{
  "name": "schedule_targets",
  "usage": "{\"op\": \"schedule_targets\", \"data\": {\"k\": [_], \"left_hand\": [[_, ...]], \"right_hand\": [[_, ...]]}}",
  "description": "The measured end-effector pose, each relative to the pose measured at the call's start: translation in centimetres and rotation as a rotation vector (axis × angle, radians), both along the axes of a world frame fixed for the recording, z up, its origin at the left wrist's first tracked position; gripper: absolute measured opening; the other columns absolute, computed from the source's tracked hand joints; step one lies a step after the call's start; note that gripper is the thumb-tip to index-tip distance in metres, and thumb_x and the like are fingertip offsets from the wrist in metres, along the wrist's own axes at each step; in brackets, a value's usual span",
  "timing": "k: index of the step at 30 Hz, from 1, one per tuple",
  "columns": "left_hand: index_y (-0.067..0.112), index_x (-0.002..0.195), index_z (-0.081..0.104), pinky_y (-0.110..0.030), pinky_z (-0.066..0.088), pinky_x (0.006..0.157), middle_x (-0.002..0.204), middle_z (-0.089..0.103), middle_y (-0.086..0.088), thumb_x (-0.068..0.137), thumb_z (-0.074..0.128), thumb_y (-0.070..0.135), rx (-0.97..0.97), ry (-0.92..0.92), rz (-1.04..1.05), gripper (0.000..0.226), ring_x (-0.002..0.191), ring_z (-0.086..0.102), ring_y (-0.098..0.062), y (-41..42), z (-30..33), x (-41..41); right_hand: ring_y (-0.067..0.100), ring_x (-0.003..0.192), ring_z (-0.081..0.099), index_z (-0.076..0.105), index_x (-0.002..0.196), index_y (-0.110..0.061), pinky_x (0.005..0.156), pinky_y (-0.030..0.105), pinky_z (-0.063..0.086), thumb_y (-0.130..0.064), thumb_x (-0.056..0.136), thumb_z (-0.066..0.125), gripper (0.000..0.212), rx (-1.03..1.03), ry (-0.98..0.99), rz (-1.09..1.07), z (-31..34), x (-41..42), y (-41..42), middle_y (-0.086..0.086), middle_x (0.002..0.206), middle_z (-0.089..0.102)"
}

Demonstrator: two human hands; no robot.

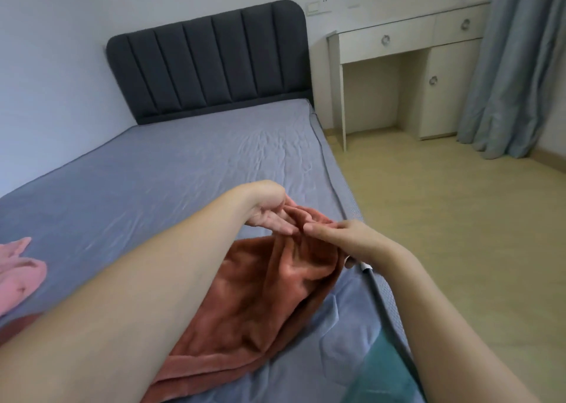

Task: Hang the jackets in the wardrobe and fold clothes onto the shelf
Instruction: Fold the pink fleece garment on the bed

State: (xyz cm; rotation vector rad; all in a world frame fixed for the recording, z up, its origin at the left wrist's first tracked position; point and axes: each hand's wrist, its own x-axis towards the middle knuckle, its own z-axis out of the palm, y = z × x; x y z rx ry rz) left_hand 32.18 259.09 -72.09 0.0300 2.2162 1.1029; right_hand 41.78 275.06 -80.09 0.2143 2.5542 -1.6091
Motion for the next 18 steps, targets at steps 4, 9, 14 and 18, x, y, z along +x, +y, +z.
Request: {"op": "schedule_targets", "data": {"k": [4,9,14,18], "left_hand": [[0.018,0.121,0.059,-0.021,0.049,0.061,0.085,0.060,0.000,0.086,0.046,-0.008,-0.237,0.295,-0.223,0.046,0.079,0.060,-0.016,1.2,-3.0,-1.4],[0.013,0.104,0.068,-0.034,0.050,0.084,0.106,0.066,-0.009,0.094,0.057,0.035,-0.393,0.236,-0.309,0.026,0.095,0.062,-0.025,0.6,-7.3,-2.8],[0.015,0.101,0.062,-0.035,0.043,0.096,0.110,0.065,-0.005,0.104,0.040,0.041,-0.257,0.543,-0.326,0.034,0.108,0.059,-0.019,-1.2,-10.3,-2.8],[0.017,0.122,0.060,-0.036,0.037,0.106,0.138,0.056,-0.009,0.102,0.025,0.055,-0.432,0.650,-0.315,0.056,0.130,0.050,-0.023,-5.8,-11.8,-2.4]], "right_hand": [[0.021,0.059,0.059,0.060,0.091,-0.018,0.044,0.025,0.044,-0.016,0.077,0.067,0.016,-0.019,-0.085,-0.098,-2.5,-0.6,0.8,0.004,0.075,0.061],[0.017,0.051,0.045,0.049,0.064,-0.015,0.045,0.019,0.032,-0.011,0.080,0.049,0.017,0.037,-0.191,-0.180,-3.4,-1.5,1.4,0.003,0.063,0.049],[0.019,0.098,0.064,0.051,0.128,-0.020,0.074,0.028,0.048,-0.087,0.041,0.064,0.111,0.016,-0.291,-0.173,-2.7,-2.5,0.3,0.002,0.119,0.064],[0.024,0.094,0.064,0.056,0.128,-0.011,0.075,0.033,0.053,-0.057,0.072,0.073,0.075,0.031,-0.264,-0.166,-3.1,-3.9,-1.6,0.005,0.115,0.065]]}}
